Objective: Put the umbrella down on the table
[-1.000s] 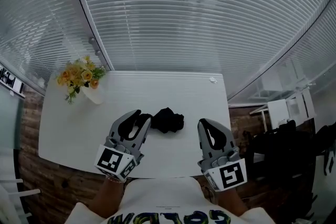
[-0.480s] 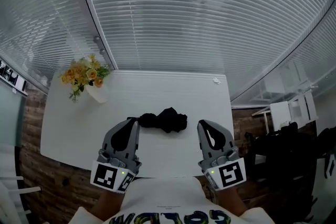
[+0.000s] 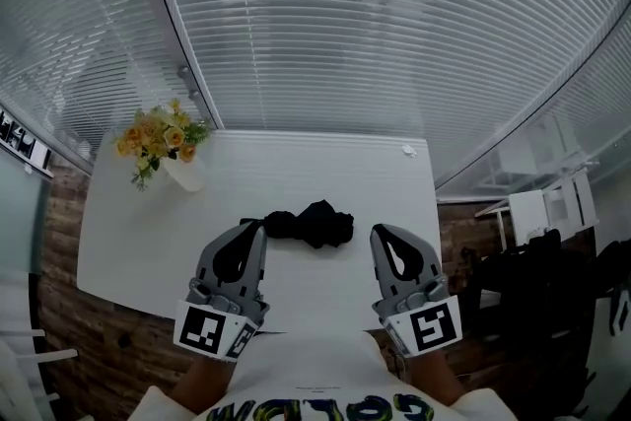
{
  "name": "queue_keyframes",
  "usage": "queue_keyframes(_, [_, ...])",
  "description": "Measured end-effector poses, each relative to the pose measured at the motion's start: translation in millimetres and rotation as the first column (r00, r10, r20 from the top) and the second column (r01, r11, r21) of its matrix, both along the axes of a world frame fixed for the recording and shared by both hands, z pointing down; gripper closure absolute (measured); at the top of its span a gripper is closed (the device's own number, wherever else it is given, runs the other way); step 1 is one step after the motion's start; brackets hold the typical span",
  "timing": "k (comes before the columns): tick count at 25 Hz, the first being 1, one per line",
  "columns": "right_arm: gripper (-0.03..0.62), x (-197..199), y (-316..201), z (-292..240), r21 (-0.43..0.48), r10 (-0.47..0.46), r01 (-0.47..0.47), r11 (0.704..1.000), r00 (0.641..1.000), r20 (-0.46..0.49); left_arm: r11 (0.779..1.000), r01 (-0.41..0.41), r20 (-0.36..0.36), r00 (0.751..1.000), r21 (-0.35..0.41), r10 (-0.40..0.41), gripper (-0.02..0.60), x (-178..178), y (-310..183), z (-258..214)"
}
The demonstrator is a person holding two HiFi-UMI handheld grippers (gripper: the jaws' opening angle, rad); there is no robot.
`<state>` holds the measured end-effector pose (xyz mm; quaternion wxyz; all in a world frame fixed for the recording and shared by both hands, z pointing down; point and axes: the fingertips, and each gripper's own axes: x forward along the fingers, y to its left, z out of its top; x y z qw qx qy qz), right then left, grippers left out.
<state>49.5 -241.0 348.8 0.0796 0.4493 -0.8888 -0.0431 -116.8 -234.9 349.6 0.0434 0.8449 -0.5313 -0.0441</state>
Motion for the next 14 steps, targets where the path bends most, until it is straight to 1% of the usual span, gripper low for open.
queue_keyframes(4, [0.585, 2.3, -0.7, -0.4, 0.008, 0.002, -0.002, 1.0, 1.0, -0.002, 1.0, -0.002, -0.002, 1.0, 0.003, 0.002, 0.569, 1.9, -0.5, -0.9])
queue_keyframes(9, [0.585, 1.8, -0.8, 0.2, -0.008, 0.005, -0.005, 1.0, 1.0, -0.002, 1.0, -0.006, -0.005, 1.0, -0.001, 0.006, 0.569, 2.8, -0.8, -0.3])
queue_keyframes(14, [0.585, 3.3, -2.9, -0.3, 0.007, 0.009, -0.009, 1.0, 1.0, -0.012, 1.0, -0.005, -0.006, 1.0, 0.0, 0.005, 0.569, 2.8, -2.2, 0.5])
